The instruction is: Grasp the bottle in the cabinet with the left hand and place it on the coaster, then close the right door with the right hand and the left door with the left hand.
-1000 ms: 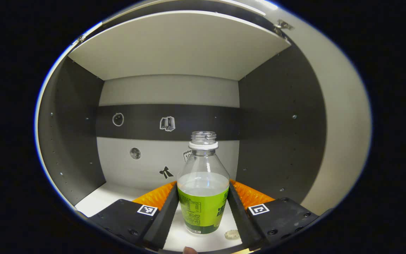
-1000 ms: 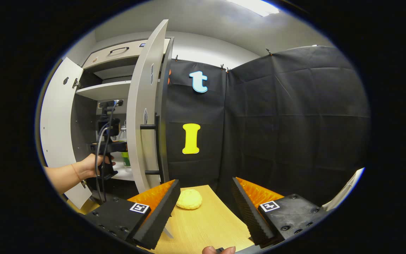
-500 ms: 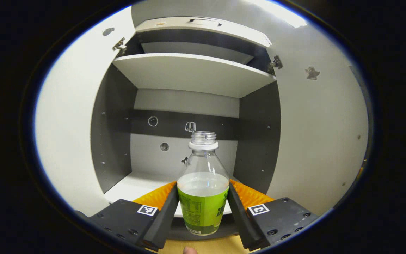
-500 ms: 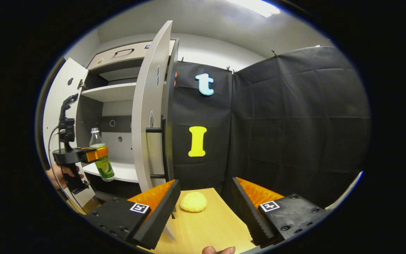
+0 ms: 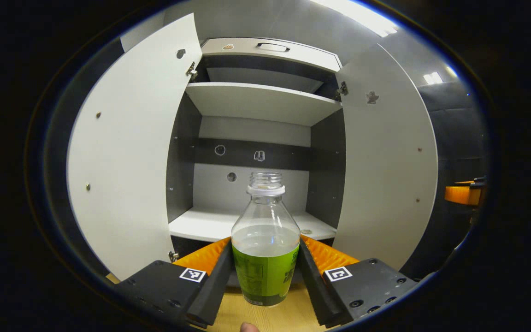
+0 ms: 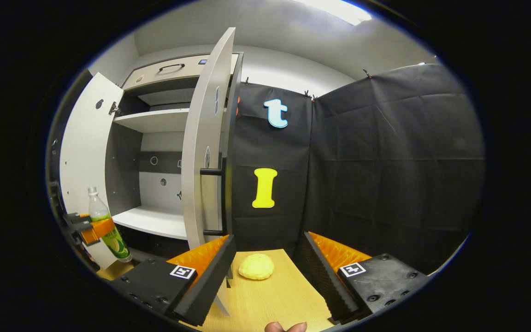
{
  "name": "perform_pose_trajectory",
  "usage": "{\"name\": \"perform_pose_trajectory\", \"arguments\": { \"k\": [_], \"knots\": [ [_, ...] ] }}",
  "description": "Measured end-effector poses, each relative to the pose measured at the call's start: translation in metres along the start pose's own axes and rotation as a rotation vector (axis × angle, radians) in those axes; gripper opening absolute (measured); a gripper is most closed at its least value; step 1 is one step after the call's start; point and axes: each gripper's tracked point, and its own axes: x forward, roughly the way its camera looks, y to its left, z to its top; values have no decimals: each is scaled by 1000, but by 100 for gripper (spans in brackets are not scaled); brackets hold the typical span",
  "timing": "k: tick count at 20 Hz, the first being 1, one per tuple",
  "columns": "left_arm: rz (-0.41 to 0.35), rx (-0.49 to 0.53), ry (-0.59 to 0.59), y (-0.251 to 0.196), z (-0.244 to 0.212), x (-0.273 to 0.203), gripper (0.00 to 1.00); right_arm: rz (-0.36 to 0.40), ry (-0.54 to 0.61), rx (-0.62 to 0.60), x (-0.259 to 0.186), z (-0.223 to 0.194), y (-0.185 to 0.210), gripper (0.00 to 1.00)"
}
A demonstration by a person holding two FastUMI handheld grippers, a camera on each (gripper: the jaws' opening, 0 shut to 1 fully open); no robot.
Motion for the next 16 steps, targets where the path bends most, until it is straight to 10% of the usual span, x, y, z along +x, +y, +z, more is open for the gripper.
{"name": "perform_pose_trajectory", "arguments": {
  "k": [16],
  "knots": [
    [-61,65,71,-25,-197,-87,79,-26,-18,-11,-2,4,-15,98]
  ]
}}
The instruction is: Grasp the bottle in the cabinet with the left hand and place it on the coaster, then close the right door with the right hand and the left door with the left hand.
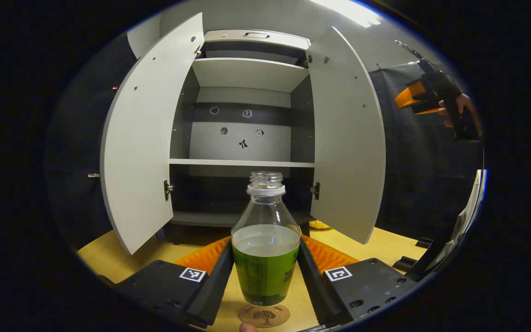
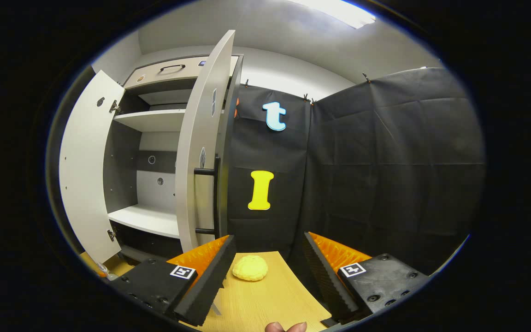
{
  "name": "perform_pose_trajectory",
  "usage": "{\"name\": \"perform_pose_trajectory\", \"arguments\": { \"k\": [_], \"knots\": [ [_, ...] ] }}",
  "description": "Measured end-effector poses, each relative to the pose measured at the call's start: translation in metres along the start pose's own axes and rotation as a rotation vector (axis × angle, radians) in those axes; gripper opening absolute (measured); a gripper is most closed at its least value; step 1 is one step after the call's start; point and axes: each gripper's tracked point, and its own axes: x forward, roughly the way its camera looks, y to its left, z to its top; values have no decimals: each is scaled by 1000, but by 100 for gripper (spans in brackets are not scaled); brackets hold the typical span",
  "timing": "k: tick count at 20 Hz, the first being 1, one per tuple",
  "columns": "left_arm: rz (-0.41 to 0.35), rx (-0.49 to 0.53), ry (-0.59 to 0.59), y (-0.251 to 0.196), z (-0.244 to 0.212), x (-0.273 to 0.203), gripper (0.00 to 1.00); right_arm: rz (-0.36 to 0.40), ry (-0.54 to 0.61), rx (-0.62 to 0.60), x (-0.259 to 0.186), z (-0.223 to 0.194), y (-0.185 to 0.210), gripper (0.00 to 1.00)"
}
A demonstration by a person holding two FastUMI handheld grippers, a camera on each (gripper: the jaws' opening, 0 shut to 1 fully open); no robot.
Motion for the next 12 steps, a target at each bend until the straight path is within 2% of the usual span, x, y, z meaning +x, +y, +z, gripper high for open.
{"name": "perform_pose_trajectory", "arguments": {
  "k": [5,8,9,12],
  "knots": [
    [0,-20,37,2,-42,-3,79,-42,34,22,1,-6,-13,97],
    [-13,-11,48,-1,-57,0,79,-56,54,18,3,-11,-17,98],
    [-15,-11,49,-1,-62,1,79,-58,52,16,3,-10,-18,94],
    [-18,-25,43,-3,-67,5,79,-59,53,16,5,-9,-17,97]
  ]
}}
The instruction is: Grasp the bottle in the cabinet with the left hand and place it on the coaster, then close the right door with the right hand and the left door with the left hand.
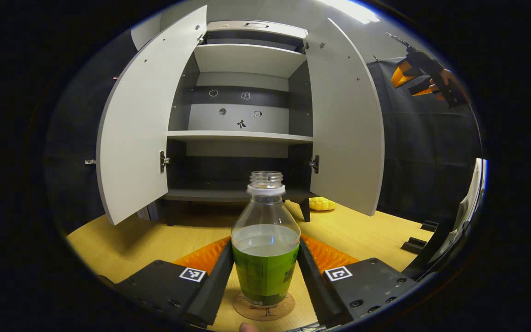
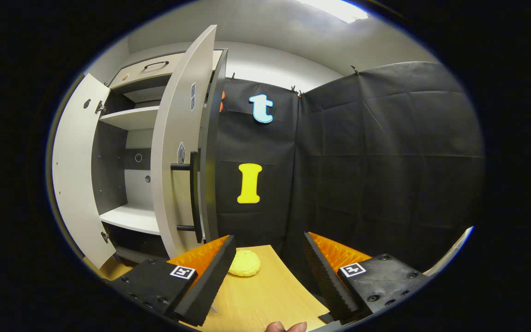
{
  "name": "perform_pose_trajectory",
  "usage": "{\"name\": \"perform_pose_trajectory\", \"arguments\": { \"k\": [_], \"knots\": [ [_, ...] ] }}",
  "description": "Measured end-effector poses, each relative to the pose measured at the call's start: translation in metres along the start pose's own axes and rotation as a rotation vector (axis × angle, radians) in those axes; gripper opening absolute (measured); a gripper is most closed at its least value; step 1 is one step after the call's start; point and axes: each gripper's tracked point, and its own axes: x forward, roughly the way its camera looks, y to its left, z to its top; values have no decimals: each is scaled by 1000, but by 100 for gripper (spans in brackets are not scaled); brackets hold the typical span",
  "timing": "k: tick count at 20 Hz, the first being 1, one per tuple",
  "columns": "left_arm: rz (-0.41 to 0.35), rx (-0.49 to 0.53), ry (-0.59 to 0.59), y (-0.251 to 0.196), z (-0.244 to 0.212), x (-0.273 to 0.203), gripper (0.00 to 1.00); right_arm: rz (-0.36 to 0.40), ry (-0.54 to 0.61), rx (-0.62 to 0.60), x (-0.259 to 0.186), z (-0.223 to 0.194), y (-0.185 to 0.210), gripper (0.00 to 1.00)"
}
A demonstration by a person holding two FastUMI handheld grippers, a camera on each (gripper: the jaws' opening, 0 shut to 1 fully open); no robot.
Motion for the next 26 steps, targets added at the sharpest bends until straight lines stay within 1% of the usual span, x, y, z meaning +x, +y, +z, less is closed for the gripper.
{"name": "perform_pose_trajectory", "arguments": {
  "k": [5,7,9,10,12,13,16,18,22,24,26],
  "knots": [
    [7,-1,25,-1,-17,-1,80,-7,4,-11,2,-2,-1,98],
    [34,5,25,2,-17,-1,80,-7,6,-10,3,-2,-1,98],
    [59,-13,49,6,-22,-2,81,-4,7,-4,4,-2,0,97],
    [60,-22,60,7,-24,-1,82,-3,8,-5,4,-3,1,97],
    [59,-33,57,7,-23,-4,88,0,6,-7,4,-3,0,98],
    [53,-30,47,7,-20,-7,90,0,8,-4,4,-3,0,98],
    [31,-6,38,4,-16,-15,91,0,13,3,6,-6,-1,97],
    [11,7,42,-1,-16,-22,91,11,19,9,6,-8,1,98],
    [14,-2,65,-2,-15,-36,91,32,26,2,11,-11,5,98],
    [15,3,80,-3,-10,-46,91,55,27,3,17,-11,9,97],
    [23,16,83,-2,5,-54,91,93,18,18,24,-5,16,97]
  ]
}}
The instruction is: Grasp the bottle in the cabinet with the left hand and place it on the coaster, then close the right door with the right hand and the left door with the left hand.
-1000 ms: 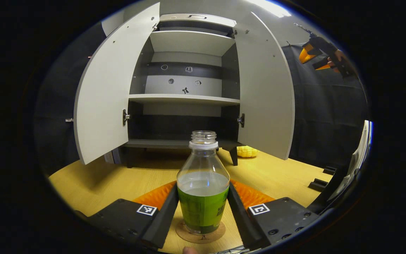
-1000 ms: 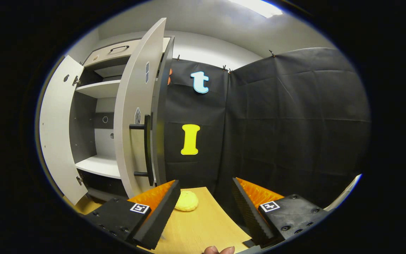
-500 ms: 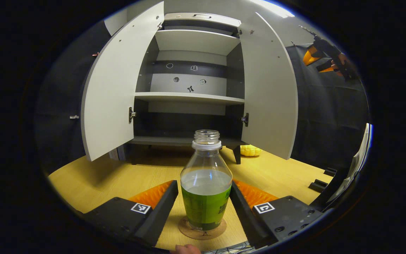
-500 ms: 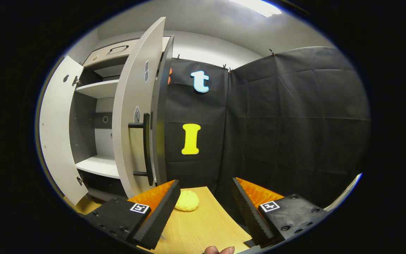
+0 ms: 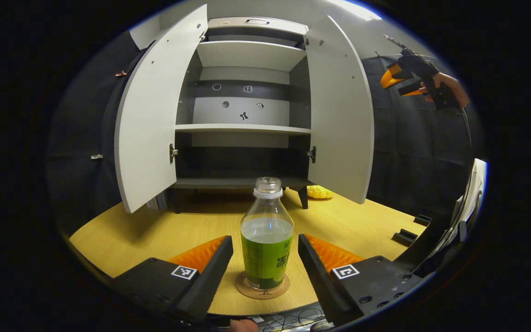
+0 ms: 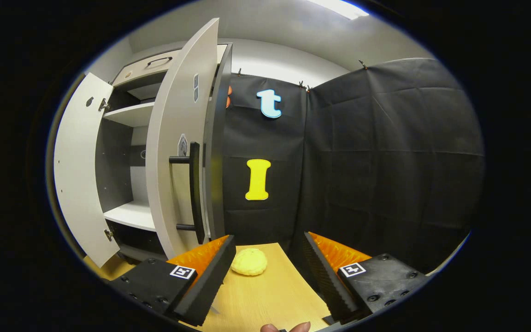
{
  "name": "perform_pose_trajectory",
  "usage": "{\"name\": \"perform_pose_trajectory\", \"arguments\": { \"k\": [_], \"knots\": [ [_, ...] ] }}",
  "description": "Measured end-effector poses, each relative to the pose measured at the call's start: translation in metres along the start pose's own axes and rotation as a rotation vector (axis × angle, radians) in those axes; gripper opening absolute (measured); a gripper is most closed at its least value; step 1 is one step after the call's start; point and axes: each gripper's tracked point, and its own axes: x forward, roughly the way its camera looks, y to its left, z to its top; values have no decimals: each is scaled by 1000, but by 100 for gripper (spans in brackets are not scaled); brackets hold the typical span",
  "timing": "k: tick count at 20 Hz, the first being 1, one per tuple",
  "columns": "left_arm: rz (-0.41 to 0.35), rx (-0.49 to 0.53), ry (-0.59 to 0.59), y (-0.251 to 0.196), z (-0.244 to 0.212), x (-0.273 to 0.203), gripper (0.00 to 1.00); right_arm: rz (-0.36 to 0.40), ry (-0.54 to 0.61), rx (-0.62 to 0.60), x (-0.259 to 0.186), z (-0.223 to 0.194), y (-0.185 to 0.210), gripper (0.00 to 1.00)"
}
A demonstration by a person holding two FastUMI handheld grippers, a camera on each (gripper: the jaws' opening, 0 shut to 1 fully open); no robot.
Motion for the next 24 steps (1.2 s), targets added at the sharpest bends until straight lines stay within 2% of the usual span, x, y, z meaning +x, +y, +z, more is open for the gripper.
{"name": "perform_pose_trajectory", "arguments": {
  "k": [4,5,6,10,12,14,15,16,17,24],
  "knots": [
    [21,-32,-17,8,56,-15,91,66,5,34,20,7,11,97],
    [35,-42,-24,11,71,-17,91,70,1,41,24,10,11,94],
    [48,-50,-34,15,88,-20,91,72,-4,49,28,13,11,98],
    [101,-54,-88,33,142,-30,91,127,2,68,30,16,27,98],
    [127,-59,-99,44,156,-33,91,143,4,56,28,17,34,99],
    [142,-70,-111,54,167,-38,91,153,18,71,27,17,36,95],
    [154,-73,-117,60,172,-41,91,154,26,89,26,16,38,95],
    [162,-72,-121,65,176,-44,91,158,27,94,25,15,44,100],
    [172,-69,-124,71,179,-47,91,161,29,96,24,15,50,96],
    [219,-72,-129,112,195,-57,91,249,29,89,11,13,122,98]
  ]
}}
